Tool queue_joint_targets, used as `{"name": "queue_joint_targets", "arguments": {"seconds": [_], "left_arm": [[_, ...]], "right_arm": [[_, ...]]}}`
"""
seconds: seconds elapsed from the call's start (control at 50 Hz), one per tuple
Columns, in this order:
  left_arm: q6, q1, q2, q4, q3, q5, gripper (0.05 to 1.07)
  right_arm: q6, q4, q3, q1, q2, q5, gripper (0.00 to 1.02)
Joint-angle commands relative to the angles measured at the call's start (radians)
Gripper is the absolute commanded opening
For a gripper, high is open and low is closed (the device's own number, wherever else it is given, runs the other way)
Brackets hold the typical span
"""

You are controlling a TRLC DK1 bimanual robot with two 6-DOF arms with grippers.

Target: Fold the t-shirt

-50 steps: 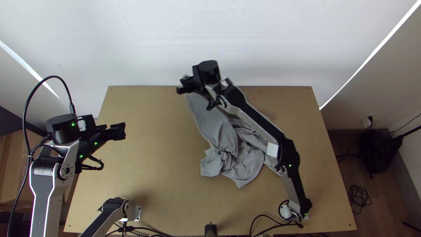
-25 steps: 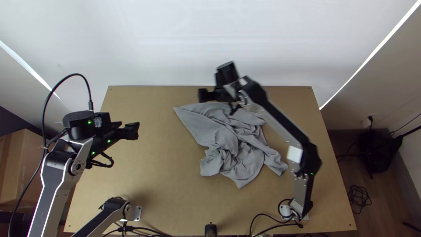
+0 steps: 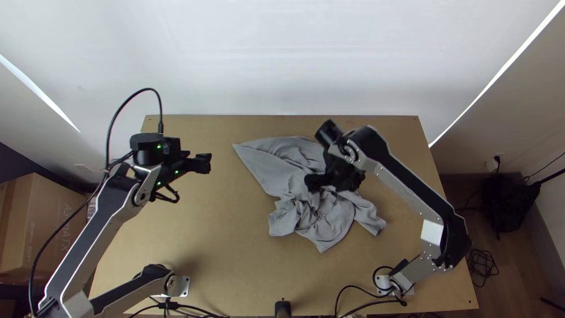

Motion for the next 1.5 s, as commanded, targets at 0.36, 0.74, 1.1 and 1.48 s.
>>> {"name": "queue_joint_targets", "arguments": {"seconds": [0.36, 0.74, 1.1, 1.48], "left_arm": [[0.054, 0.002, 0.367, 0.152, 0.094, 0.006, 1.03], [-0.024, 0.045, 0.749, -0.051, 0.458, 0.02, 0.82], [-0.044, 0.039, 0.988, -0.089, 0.663, 0.019, 0.69], [-0.038, 0.03, 1.089, -0.126, 0.74, 0.02, 0.72]], "right_arm": [[0.01, 0.242, -0.147, 0.185, -0.017, 0.126, 0.95], [0.03, 0.284, -0.109, 0.259, 0.028, 0.129, 0.95], [0.029, 0.287, -0.079, 0.29, 0.018, 0.131, 0.95], [0.03, 0.288, -0.078, 0.29, 0.014, 0.155, 0.95]]}}
